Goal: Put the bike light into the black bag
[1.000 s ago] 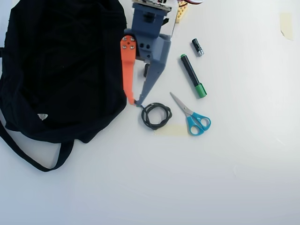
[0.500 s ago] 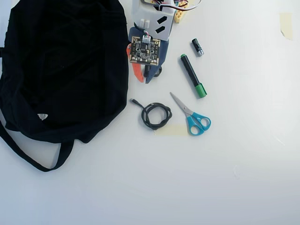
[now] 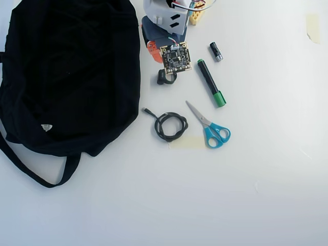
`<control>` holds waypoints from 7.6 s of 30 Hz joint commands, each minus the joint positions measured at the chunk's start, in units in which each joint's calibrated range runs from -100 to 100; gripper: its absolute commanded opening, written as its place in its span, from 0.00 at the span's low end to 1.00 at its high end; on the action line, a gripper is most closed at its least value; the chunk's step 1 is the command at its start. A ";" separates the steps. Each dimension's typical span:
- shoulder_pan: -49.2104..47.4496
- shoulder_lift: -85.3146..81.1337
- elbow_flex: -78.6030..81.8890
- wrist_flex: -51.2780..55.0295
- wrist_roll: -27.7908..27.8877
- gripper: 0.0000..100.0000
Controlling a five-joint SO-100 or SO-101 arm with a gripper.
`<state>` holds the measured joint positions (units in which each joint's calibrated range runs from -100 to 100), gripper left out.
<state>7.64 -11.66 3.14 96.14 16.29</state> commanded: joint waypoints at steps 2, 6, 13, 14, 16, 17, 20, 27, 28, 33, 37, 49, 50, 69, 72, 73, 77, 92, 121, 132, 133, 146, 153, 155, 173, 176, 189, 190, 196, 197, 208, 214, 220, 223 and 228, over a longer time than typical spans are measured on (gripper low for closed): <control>0.06 -2.36 -1.35 0.85 -0.14 0.02; 0.14 -2.28 -0.99 0.85 -0.35 0.02; 0.14 -1.20 0.90 2.31 -0.35 0.02; 0.14 -1.20 1.80 2.06 -0.35 0.02; 0.14 -1.20 3.14 1.62 -0.35 0.02; 0.14 -1.12 3.77 1.54 -0.35 0.03; 0.14 -1.12 4.94 1.54 -0.35 0.05; 1.11 -1.03 9.88 -3.37 -1.55 0.17; 1.11 -1.03 10.96 -5.01 -1.87 0.18; 1.03 -1.03 17.61 -13.36 -3.70 0.18; 0.89 -1.03 20.75 -16.81 -4.80 0.18; 1.18 1.13 21.92 -17.15 -4.86 0.23; 1.18 1.54 21.83 -17.15 -4.86 0.25; 0.66 6.19 21.83 -20.43 -4.86 0.30; 0.66 7.10 21.92 -20.43 -4.86 0.30; 0.66 7.35 21.92 -20.43 -4.86 0.30; 0.59 8.51 22.19 -20.43 -4.86 0.31; -1.13 8.84 29.38 -29.04 -5.59 0.30; -1.88 9.67 36.12 -37.05 -5.80 0.31; -1.88 9.76 36.12 -37.05 -5.80 0.31; -1.88 9.76 36.12 -37.05 -5.80 0.31; -1.96 9.76 36.21 -37.05 -5.80 0.21; -1.96 9.76 36.21 -37.05 -5.75 0.06; -1.96 9.76 36.21 -37.05 -5.75 0.02; -1.96 8.84 35.40 -36.36 -5.85 0.02; -1.96 8.51 35.40 -36.36 -5.85 0.02; -2.48 7.76 35.22 -36.02 -5.80 0.02; -2.48 7.02 35.22 -36.02 -5.80 0.02; -2.48 2.37 35.13 -32.57 -5.85 0.02; -2.48 2.12 34.95 -32.05 -5.85 0.02; -2.63 -1.45 30.19 -24.99 -5.80 0.02; -2.33 -3.19 26.33 -18.62 -5.80 0.02; -1.06 -5.85 25.34 -15.00 -5.80 0.02; 0.44 -7.42 24.17 -13.53 -5.80 0.02; 3.50 -10.99 22.28 -12.24 -5.85 0.02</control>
<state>9.48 -19.05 28.46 83.60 10.53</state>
